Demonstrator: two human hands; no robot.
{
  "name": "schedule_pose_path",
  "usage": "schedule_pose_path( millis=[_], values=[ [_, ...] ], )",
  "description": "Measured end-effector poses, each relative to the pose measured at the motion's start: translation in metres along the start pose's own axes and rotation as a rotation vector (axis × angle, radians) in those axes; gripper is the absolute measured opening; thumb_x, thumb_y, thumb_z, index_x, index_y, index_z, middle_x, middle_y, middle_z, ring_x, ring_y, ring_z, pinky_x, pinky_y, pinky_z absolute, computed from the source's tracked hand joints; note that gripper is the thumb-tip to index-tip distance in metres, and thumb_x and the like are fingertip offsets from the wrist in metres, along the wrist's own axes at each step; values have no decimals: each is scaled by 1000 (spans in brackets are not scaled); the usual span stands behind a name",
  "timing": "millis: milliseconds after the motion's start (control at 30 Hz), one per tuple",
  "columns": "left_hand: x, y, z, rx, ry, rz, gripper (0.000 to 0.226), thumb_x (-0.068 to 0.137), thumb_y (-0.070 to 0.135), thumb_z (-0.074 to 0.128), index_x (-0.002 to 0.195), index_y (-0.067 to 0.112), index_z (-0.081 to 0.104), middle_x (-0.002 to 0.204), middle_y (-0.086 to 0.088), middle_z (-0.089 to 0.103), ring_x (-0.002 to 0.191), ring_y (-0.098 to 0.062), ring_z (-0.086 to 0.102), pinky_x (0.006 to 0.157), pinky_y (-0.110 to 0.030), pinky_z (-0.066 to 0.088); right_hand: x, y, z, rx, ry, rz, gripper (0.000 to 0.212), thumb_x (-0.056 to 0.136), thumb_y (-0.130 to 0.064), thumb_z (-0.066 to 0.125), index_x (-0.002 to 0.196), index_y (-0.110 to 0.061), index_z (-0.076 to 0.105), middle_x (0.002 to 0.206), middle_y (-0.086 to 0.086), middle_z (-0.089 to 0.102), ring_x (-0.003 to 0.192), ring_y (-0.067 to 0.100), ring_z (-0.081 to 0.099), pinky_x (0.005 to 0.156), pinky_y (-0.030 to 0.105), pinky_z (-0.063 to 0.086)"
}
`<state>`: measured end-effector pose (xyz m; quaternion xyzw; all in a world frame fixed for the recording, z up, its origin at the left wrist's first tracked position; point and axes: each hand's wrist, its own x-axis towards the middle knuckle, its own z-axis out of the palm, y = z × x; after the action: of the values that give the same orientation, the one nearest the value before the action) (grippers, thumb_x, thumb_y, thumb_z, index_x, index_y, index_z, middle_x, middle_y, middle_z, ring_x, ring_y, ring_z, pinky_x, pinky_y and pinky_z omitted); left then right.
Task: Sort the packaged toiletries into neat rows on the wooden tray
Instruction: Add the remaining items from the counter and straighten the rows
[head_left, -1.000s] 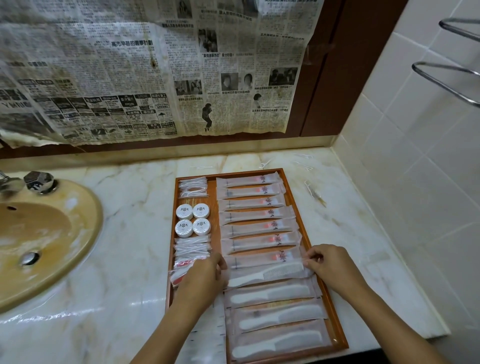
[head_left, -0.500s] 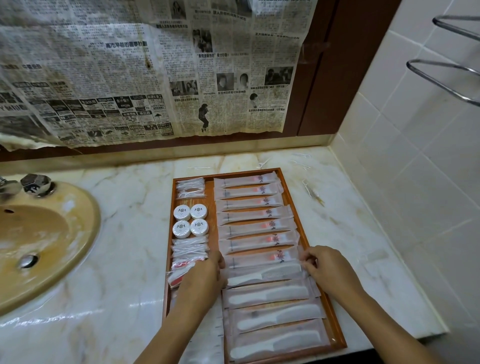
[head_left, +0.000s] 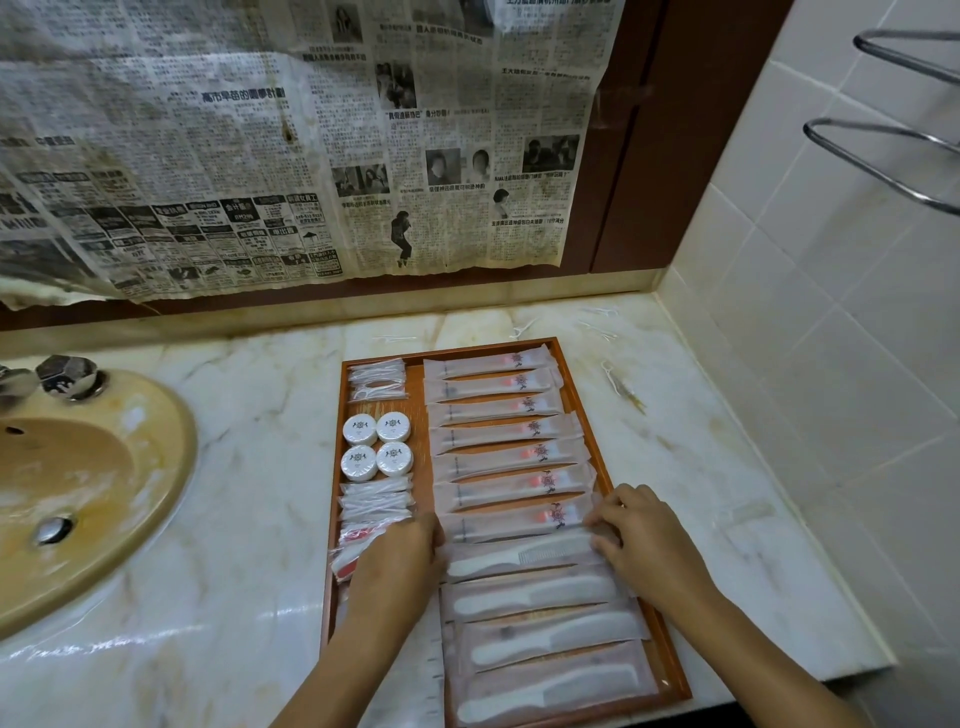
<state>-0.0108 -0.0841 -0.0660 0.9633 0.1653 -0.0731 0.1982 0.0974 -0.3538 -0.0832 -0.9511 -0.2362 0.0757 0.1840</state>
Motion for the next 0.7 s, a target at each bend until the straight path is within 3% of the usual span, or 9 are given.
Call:
schedule_pose_path(
  millis=[367,533,700],
  values=[
    [-3,4,-1,18,29,23,11,98,34,54,106,28,58,98,7,65,79,-8,56,68,-16,42,0,-3,3,-45,-16,-19,19,88,-33,69,107,-33,70,113,-16,58,106,8,46,86,20,33],
    [-3,3,0,5,37,24,12,98,36,54,107,29,58,94,10,60,76,-5,51,67,-13,38,3,-1,2,-5,-24,-9,17,88,-29,69,104,-32,71,105,-16,57,101,7,45,85,20,36],
    [1,6,-2,0,37,6,11,97,32,56,106,27,58,99,7,67,78,-8,58,67,-14,43,3,8,1,113,42,1,10,87,-23,70,94,-31,71,90,-21,55,91,2,44,77,16,36]
  ],
)
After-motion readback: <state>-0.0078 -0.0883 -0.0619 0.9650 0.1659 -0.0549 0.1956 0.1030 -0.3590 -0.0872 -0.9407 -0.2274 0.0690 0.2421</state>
